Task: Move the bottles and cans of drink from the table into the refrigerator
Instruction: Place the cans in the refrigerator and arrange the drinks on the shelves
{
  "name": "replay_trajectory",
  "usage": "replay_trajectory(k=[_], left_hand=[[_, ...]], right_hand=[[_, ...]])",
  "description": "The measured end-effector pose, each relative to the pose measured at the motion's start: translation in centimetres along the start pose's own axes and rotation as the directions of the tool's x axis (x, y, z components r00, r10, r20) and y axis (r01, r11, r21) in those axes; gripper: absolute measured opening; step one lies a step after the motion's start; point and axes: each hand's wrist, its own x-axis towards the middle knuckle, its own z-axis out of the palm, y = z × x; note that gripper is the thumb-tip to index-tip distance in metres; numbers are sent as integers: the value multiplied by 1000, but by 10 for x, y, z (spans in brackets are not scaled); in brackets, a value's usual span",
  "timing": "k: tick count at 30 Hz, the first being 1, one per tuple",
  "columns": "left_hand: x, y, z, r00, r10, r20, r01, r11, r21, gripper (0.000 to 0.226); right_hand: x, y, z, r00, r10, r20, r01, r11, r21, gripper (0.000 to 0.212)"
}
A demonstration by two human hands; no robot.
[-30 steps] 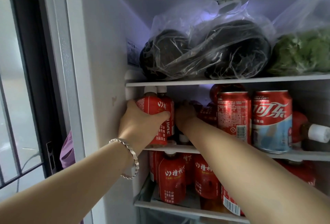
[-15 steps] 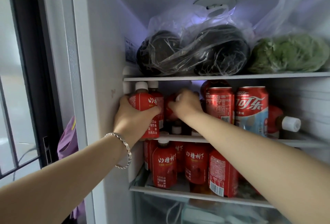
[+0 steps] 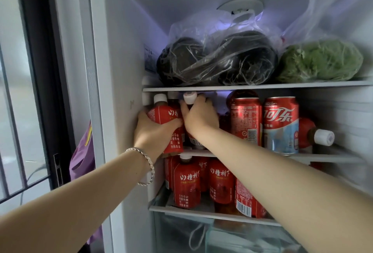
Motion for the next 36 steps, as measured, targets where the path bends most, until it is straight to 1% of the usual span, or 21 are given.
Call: replay_trajectory(k=[1, 3, 4, 7, 8, 10, 11, 13, 14, 15, 16, 18, 21, 22, 25, 26, 29, 30, 32, 34, 36], left_hand=[[0, 0, 0, 1000, -3, 0, 3, 1000, -2, 69], [1, 0, 0, 1000, -8, 3, 8, 1000, 4, 66], [2, 0, 0, 1000, -4, 4, 4, 1000, 12, 65], [4, 0, -2, 1000, 19, 7, -19, 999, 26, 60], [3, 0, -3, 1000, 26, 16, -27, 999, 25, 59], [4, 0, -3, 999, 33, 35, -34, 999, 30, 58], [5, 0, -3, 999, 30, 38, -31, 999, 33, 59], [5, 0, -4, 999, 28, 40, -29, 999, 39, 60], [5, -1, -4, 999, 28, 45, -30, 999, 41, 60], [5, -2, -4, 998, 27, 51, -29, 999, 42, 61], [5, -2, -4, 998, 27, 55, -29, 999, 42, 61], [5, -2, -4, 998, 26, 54, -29, 999, 44, 60], [4, -2, -4, 999, 29, 39, -31, 998, 53, 57], [4, -2, -4, 999, 28, 36, -30, 998, 53, 56], [0, -4, -5, 999, 41, 30, -42, 998, 41, 52], [-2, -3, -5, 998, 50, 30, -51, 998, 40, 52], [-3, -2, -6, 998, 65, 23, -66, 997, 42, 52], [-3, -2, -6, 998, 67, 20, -68, 997, 42, 53], [-5, -3, -6, 997, 73, 12, -73, 996, 44, 53], [-7, -4, -6, 997, 80, 13, -81, 996, 46, 55], [-7, -4, -7, 997, 82, 13, -83, 996, 46, 56]], right_hand=[[3, -1, 3, 1000, -23, 20, 22, 999, 32, 53], [12, -1, 3, 997, -54, 58, 54, 999, 2, 51], [18, 0, 1, 995, -38, 88, 40, 999, -23, 51], [37, 9, -5, 978, 100, 185, -104, 995, 10, 57], [40, 12, -5, 973, 102, 207, -106, 994, 5, 56], [41, 17, 1, 977, 54, 206, -53, 999, -11, 56], [37, 20, 3, 976, 66, 207, -65, 998, -12, 60], [31, 27, 6, 973, 104, 207, -86, 992, -91, 67], [29, 31, 8, 976, 119, 184, -93, 985, -145, 66], [27, 35, 8, 981, 93, 169, -59, 979, -195, 63], [27, 38, 10, 981, 82, 174, -47, 979, -196, 63], [27, 39, 13, 972, 61, 226, -26, 987, -157, 66], [29, 38, 9, 970, -10, 242, 16, 1000, -20, 53], [29, 38, 6, 970, -5, 243, -2, 1000, 28, 54], [26, 40, 0, 972, 84, 219, -121, 979, 162, 85], [26, 40, 2, 974, 101, 205, -142, 970, 196, 91], [18, 34, 7, 987, 123, 104, -151, 933, 326, 86], [15, 32, 9, 989, 131, 72, -148, 928, 341, 83], [8, 30, 13, 991, 119, 65, -132, 951, 281, 80], [8, 30, 16, 989, 73, 131, -96, 979, 178, 79], [13, 32, 18, 979, 7, 203, -32, 992, 121, 79]])
